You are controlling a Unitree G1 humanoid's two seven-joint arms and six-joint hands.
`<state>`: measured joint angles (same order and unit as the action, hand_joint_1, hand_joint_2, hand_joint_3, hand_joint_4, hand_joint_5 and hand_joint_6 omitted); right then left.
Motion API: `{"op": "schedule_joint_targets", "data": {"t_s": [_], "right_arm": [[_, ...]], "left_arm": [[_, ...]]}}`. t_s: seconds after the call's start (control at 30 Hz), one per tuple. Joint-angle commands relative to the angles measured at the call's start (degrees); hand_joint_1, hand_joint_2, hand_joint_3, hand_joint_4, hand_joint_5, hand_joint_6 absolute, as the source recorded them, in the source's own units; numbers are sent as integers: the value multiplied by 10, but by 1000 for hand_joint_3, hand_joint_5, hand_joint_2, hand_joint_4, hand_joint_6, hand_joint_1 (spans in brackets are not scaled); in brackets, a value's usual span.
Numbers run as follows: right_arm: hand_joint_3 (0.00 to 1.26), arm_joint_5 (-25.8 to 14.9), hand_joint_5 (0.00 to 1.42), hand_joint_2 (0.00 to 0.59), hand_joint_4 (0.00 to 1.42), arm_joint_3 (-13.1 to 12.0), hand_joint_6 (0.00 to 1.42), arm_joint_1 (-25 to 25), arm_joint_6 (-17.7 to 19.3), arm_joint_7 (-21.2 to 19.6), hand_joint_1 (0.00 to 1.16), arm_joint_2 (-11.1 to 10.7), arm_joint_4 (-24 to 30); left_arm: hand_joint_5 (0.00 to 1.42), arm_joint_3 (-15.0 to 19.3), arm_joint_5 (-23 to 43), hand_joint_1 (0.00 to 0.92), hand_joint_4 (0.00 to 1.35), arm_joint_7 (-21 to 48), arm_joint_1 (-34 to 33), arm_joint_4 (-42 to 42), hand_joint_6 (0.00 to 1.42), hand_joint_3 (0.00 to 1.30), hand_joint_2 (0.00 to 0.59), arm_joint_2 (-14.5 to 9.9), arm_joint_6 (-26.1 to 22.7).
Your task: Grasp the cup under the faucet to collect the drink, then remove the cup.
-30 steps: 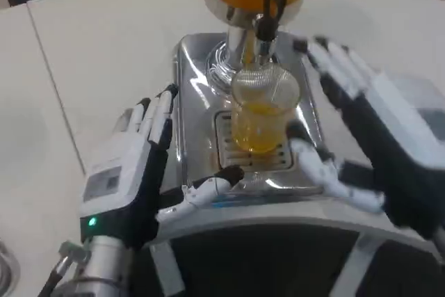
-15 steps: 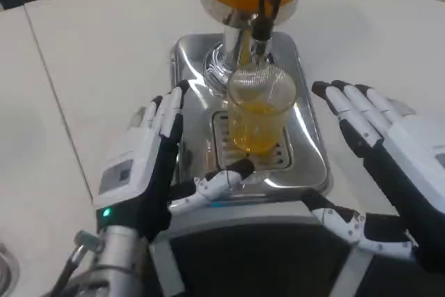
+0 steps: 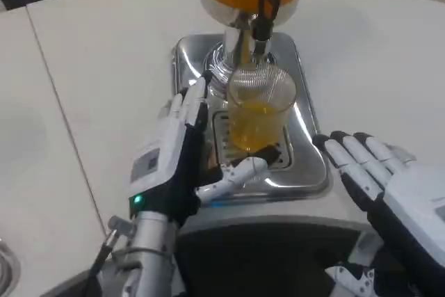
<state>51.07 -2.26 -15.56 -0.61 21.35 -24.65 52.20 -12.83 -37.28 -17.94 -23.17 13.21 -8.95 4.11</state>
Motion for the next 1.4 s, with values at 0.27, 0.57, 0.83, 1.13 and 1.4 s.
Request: {"op": "schedule_joint_targets", "data": {"t_s": [0.27, 0.57, 0.83, 1.13, 1.4], "right_arm": [[0, -47, 0, 362, 0, -23, 65, 20, -4, 61, 715, -13, 1], [0, -15, 0, 355, 0, -3, 76, 5, -23, 89, 716, 23, 37], [0, -4, 0, 350, 0, -11, 79, 3, -34, 123, 713, 33, 61], [0, -6, 0, 334, 0, -4, 80, 35, -46, 140, 692, 38, 36], [0, -5, 0, 343, 0, 6, 80, 47, -57, 140, 664, 44, 17]], "left_arm": [[0, -6, 28, 274, 0, -39, -61, 98, 0, 0, 50, 29, 30], [0, -9, 39, 274, 0, -52, -98, 147, 0, 0, 47, 34, 49], [0, -19, 45, 282, 0, -61, -113, 170, 1, 0, 46, 43, 67], [9, -29, 46, 318, 0, -76, -140, 213, 23, 0, 44, 58, 64], [95, -28, 47, 327, 0, -105, -168, 257, 123, 0, 47, 71, 52]]}}
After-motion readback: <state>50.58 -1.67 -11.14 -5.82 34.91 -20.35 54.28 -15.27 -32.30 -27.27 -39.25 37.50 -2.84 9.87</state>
